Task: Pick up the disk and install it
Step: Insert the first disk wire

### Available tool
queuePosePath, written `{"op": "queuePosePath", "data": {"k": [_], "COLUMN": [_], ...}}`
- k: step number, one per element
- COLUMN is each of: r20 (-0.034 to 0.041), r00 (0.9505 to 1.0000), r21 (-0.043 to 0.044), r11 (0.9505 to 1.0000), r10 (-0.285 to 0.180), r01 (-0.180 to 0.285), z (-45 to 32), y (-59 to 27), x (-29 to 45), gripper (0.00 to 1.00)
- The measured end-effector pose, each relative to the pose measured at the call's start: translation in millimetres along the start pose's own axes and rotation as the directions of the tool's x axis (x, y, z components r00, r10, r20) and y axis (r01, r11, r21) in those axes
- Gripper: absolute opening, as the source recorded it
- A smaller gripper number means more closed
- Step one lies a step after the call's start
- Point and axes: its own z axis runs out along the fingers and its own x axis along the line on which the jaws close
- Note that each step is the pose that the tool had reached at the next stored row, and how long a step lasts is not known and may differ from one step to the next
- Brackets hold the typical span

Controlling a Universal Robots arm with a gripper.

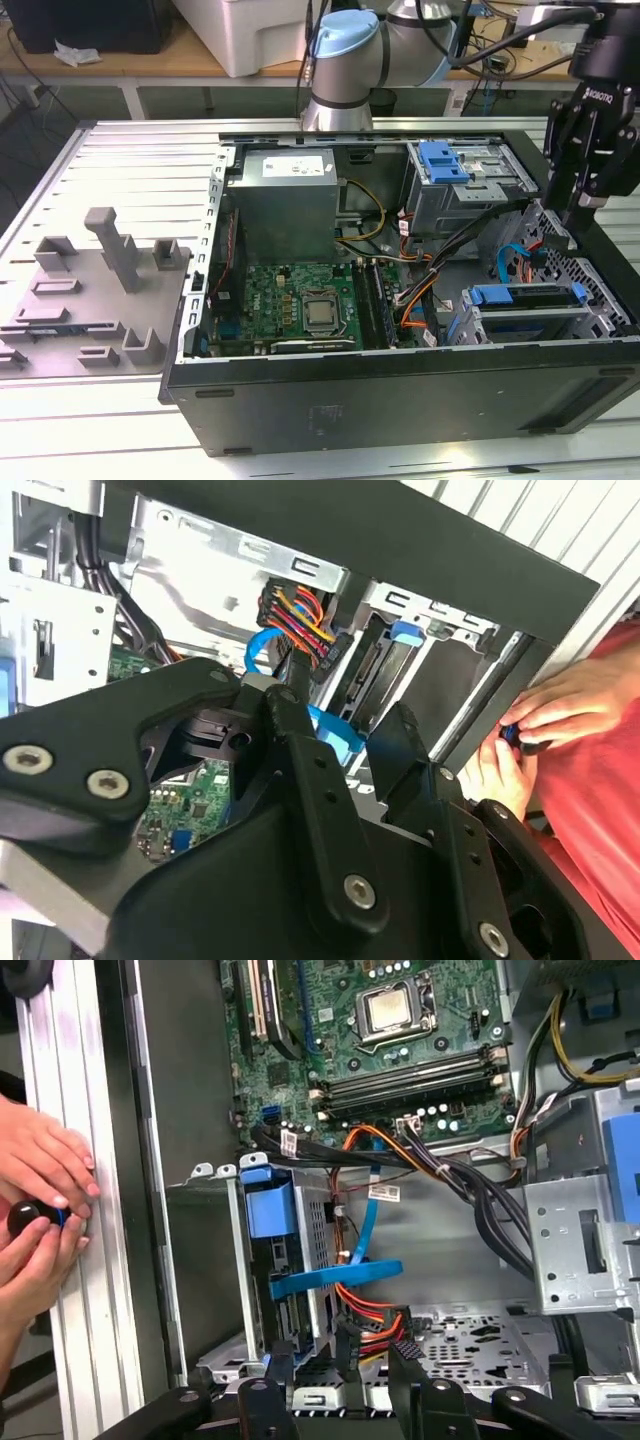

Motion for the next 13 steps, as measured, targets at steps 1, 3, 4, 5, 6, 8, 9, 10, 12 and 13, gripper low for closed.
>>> {"op": "queuePosePath", "data": {"k": [1, 3, 4, 5, 6, 8, 9, 10, 12, 13], "r20": [-0.0070, -0.0224, -0.0329, -0.0448, -0.0482, -0.0518, -0.0535, -0.0566, -0.0625, -0.0643], "r00": [1.0000, 0.9997, 0.9995, 0.9990, 0.9988, 0.9986, 0.9985, 0.9983, 0.9980, 0.9978], "r21": [0.0003, 0.0011, 0.0016, 0.0022, 0.0022, 0.0023, 0.0024, 0.0026, 0.0025, 0.0024], "r11": [1.0000, 1.0000, 1.0000, 1.0000, 1.0000, 1.0000, 1.0000, 0.9999, 0.9999, 0.9999], "r10": [0.001, 0.003, 0.004, 0.006, 0.007, 0.009, 0.009, 0.010, 0.012, 0.013], "r01": [-0.001, -0.003, -0.004, -0.006, -0.007, -0.008, -0.009, -0.010, -0.012, -0.013], "z": [0.3, 1.1, 1.4, 2.9, 4.2, 6.6, 7.9, 9.5, 11.2, 11.5], "y": [-0.1, -0.3, -0.4, -0.4, -0.4, -0.4, -0.5, -0.5, -0.3, -0.1], "x": [-0.7, -1.9, -2.5, -4.0, -5.2, -7.1, -8.2, -9.9, -13.9, -15.3], "gripper": [0.51, 0.51, 0.51, 0.51, 0.51, 0.51, 0.51, 0.51, 0.51, 0.51]}}
